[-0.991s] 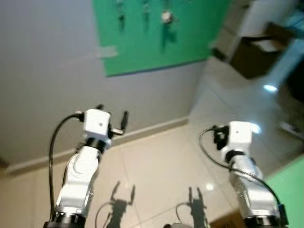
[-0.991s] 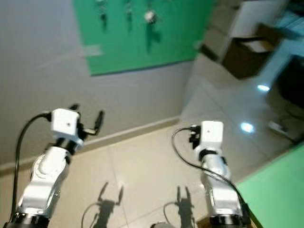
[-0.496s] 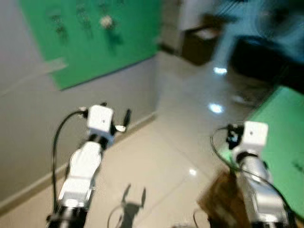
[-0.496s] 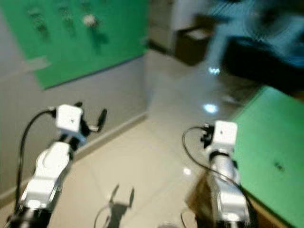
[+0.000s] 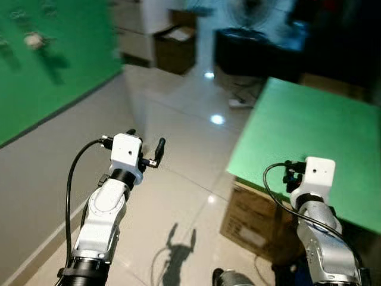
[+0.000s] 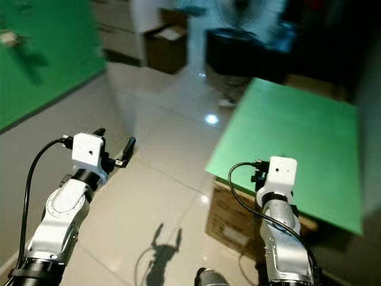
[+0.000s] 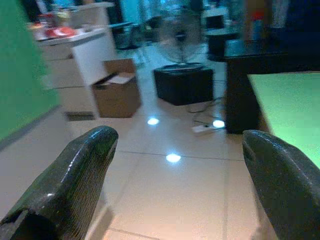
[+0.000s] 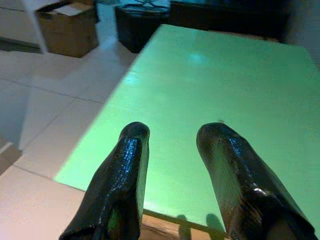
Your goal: Hang keys on a hook
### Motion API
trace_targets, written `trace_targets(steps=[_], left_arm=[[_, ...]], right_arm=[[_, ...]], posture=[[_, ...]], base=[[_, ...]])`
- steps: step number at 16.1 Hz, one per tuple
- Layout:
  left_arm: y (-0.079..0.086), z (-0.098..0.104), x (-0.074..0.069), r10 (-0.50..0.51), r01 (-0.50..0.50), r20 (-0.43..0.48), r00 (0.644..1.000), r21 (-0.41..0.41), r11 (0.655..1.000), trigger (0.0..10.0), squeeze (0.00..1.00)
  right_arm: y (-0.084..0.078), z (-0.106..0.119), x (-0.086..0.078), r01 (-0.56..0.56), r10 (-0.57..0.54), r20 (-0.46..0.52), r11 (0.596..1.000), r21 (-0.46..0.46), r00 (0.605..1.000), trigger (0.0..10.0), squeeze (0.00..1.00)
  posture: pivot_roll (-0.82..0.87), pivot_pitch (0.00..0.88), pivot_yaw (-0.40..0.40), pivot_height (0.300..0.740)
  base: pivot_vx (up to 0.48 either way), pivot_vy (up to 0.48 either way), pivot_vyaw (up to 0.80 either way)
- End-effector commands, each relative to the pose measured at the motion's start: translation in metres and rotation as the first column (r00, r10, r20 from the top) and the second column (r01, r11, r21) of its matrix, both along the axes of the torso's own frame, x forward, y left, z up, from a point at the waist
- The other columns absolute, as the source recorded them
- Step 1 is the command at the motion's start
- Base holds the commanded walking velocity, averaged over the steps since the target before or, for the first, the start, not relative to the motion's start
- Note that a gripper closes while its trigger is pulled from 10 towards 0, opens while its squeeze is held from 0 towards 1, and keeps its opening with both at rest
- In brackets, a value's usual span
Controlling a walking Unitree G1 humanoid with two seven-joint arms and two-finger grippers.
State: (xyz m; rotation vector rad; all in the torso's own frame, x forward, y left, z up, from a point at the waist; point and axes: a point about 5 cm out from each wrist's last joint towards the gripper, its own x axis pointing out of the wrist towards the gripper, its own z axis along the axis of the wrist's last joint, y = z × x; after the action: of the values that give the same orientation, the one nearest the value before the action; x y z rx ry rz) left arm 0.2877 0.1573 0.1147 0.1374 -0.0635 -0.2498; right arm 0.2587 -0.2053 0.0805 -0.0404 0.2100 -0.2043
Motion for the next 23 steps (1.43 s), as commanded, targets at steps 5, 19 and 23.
trace_targets(steps=[5, 19, 23], left_arm=[[0.002, 0.001, -0.003, -0.041, 0.041, 0.002, 0.999, -0.02, 0.999, 10.0, 0.0], [0.0, -0.011, -0.014, -0.091, 0.091, -0.038, 0.995, -0.021, 0.996, 10.0, 0.0], [-0.003, -0.011, -0.012, -0.107, 0.106, -0.037, 0.994, -0.019, 0.994, 10.0, 0.0]], right_arm=[[-0.002, 0.01, 0.002, -0.031, 0.034, 0.054, 0.998, -0.063, 0.998, 10.0, 0.0], [0.015, 0.02, 0.003, -0.182, 0.191, 0.14, 0.981, -0.068, 0.972, 10.0, 0.0], [0.015, 0.02, 0.002, -0.176, 0.183, 0.144, 0.982, -0.063, 0.973, 10.0, 0.0]], posture=[[-0.12, 0.0, 0.058, 0.74], [-0.12, 0.0, 0.033, 0.74], [-0.12, 0.0, 0.037, 0.74]], base=[[0.108, 0.0, -0.64], [0.294, 0.0, -0.34], [0.302, 0.0, -0.8]])
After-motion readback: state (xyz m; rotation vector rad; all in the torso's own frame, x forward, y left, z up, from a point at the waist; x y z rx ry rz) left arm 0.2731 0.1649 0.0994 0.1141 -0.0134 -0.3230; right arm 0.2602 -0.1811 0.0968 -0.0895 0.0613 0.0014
